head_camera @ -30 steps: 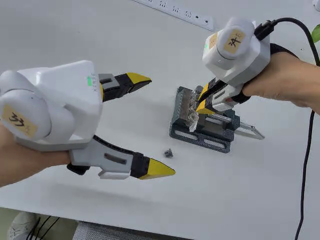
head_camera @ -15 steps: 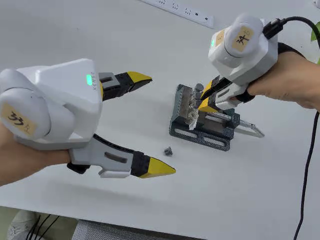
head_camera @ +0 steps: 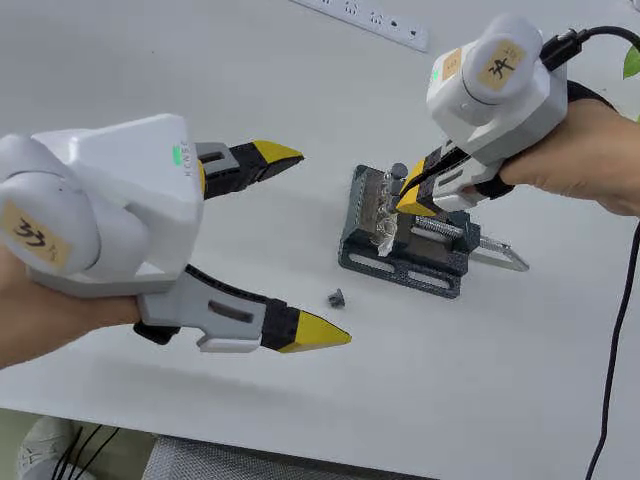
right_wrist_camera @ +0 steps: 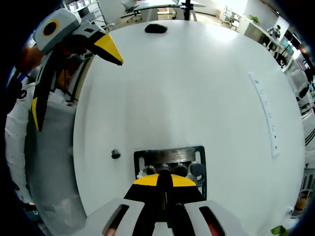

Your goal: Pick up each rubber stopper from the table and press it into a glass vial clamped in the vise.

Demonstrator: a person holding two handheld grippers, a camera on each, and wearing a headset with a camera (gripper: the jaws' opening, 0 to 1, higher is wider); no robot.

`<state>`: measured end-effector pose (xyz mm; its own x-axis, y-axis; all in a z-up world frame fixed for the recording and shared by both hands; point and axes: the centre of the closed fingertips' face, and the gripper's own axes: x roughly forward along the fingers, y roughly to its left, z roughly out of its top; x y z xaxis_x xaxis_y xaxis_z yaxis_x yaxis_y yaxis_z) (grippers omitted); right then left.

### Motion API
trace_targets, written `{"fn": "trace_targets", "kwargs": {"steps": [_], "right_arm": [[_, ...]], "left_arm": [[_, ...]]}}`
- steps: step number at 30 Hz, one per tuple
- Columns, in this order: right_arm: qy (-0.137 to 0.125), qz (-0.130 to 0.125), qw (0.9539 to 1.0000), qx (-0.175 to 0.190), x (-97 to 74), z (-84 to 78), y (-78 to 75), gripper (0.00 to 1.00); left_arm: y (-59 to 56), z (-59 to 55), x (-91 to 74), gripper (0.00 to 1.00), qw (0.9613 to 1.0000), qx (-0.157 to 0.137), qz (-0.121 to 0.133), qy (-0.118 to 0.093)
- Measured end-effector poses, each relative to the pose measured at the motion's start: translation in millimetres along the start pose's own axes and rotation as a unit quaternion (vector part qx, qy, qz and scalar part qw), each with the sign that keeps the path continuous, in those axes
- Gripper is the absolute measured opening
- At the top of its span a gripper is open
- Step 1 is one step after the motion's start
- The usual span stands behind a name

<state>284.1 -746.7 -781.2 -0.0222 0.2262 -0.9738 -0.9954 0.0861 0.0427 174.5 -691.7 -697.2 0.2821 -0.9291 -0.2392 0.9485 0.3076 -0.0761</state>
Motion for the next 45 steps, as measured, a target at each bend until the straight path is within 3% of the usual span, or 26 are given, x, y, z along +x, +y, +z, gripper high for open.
{"fn": "trace_targets", "kwargs": {"steps": [6,10,14,17,24,28,45], "right_arm": [[-0.001,0.002,1.0000,0.001,1.7,0.2,0.4,0.01],[0.000,0.004,1.0000,0.001,2.2,-0.2,1.0,0.01],[-0.001,0.004,1.0000,0.003,2.0,-0.4,1.9,0.01],[0.003,0.003,1.0000,-0.002,2.1,0.0,2.7,0.01],[0.009,0.005,0.9999,-0.005,2.1,0.0,2.9,0.01],[0.010,0.006,0.9999,-0.004,2.6,-1.0,2.2,0.01],[0.038,0.006,0.9993,-0.004,4.8,0.6,0.3,0.01]], "left_arm": [[-1.3,1.1,0.9,0.91,1.0000,-0.001,0.001,0.000],[1.7,-4.2,-1.4,0.91,1.0000,-0.002,0.001,0.001],[-1.5,0.2,0.9,0.91,1.0000,-0.004,0.001,-0.001],[2.8,-5.7,-2.2,0.91,1.0000,-0.004,0.002,-0.002],[3.6,-7.3,-2.9,0.91,1.0000,-0.005,0.001,-0.005],[-0.2,-2.9,0.6,0.91,1.0000,-0.004,0.000,-0.004],[9.1,-12.2,-3.6,0.90,0.9999,-0.008,0.001,-0.010]]}}
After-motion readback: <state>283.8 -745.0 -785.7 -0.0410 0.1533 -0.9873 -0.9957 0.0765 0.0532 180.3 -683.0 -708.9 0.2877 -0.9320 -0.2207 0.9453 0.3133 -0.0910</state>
